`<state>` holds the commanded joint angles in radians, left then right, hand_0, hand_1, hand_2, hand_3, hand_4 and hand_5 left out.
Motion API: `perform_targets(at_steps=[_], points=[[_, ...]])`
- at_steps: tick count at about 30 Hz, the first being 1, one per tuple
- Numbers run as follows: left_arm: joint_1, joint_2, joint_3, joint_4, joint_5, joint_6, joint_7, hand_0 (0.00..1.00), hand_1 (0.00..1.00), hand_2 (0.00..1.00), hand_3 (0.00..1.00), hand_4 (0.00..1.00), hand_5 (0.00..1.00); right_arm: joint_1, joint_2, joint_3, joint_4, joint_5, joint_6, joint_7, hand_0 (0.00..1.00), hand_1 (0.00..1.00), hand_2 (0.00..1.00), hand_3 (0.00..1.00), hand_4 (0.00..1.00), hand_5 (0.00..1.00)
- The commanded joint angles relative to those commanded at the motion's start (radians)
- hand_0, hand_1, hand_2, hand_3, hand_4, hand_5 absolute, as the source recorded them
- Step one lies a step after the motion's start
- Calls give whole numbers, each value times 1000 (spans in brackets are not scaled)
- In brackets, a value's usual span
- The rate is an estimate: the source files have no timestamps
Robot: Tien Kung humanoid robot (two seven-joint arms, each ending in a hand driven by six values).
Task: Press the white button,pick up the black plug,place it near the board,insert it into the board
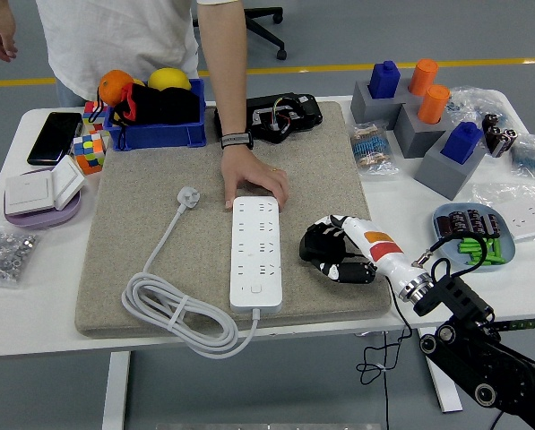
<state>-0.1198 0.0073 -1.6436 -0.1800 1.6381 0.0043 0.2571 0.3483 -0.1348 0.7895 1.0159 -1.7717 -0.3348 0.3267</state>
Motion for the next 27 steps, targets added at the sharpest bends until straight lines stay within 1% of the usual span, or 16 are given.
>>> perform_targets(at_steps=[5, 6, 10, 14, 18, 22, 27], points=[[-1, 1, 0, 0, 4, -1, 1, 466, 495, 512, 577, 591, 270, -4, -9, -3, 27, 9, -1, 5, 436, 378, 400, 558, 717, 2], [-1, 1, 0, 0, 5, -1, 1, 466, 495, 512, 577, 591, 271, -5, -11, -4, 40, 15, -2, 6, 422, 344, 366, 532, 723, 2], [-1, 1, 0, 0, 8, -1, 2, 466, 495, 512, 577, 591, 271, -7, -15, -10, 84, 39, 0, 6, 422, 344, 366, 532, 723, 2], [0, 1, 4, 0, 7, -2, 3, 466, 495, 511, 577, 591, 269, -10, -17, -37, 134, 79, 6, 3, 420, 342, 371, 533, 735, 2], [1, 2, 6, 0, 8, -3, 3, 467, 496, 512, 578, 592, 269, -8, -14, -58, 163, 92, 7, 3, 425, 348, 376, 539, 727, 2], [3, 3, 7, 0, 10, -4, 4, 467, 496, 512, 578, 592, 269, 6, -11, -90, 169, 105, 7, 6, 425, 348, 376, 539, 727, 2], [2, 4, 7, 0, 13, -4, 5, 466, 496, 511, 578, 591, 267, 25, -2, -129, 151, 112, 5, 13, 434, 353, 381, 542, 714, 2]])
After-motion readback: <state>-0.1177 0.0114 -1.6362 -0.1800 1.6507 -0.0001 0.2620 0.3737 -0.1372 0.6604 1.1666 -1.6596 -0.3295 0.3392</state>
